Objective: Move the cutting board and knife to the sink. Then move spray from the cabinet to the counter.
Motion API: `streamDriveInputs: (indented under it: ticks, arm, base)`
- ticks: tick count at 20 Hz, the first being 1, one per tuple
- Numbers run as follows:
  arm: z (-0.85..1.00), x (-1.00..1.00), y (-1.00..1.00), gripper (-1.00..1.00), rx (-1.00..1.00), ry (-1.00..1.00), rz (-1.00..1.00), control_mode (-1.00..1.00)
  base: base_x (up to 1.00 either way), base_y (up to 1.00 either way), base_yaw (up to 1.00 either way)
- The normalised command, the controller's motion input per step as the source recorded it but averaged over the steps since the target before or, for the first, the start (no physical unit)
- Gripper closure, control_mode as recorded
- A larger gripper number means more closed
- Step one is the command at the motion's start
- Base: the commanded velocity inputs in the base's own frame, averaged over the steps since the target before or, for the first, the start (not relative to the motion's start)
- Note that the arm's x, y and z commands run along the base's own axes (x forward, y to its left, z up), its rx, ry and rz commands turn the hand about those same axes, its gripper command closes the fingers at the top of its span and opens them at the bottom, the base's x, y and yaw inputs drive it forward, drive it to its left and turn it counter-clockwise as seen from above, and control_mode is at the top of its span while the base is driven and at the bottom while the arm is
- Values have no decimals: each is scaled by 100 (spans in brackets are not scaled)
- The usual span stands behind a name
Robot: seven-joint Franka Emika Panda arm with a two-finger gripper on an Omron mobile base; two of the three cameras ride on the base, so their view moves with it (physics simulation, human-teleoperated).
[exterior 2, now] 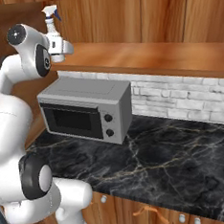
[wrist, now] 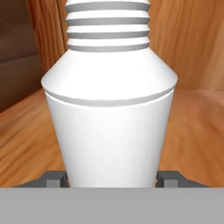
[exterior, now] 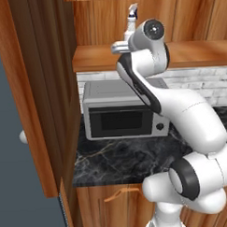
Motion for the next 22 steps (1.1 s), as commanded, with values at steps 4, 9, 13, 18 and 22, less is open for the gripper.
streamDriveInputs:
  ticks: [4, 9, 13, 18, 22]
  arm:
    - [5, -42, 3, 100, 0, 0, 0, -100]
    - [0, -44, 2, 100, 0, 0, -1, -100]
    - [0, -47, 0, 100, 0, 1, -1, -100]
    - [0, -49, 0, 100, 0, 0, 0, -100]
    - [0, -51, -6, 100, 0, 1, 0, -100]
  base:
    - [0, 0, 0]
    - [0, 0, 0]
    - [0, 0, 0]
    - [0, 0, 0]
    - [0, 0, 0]
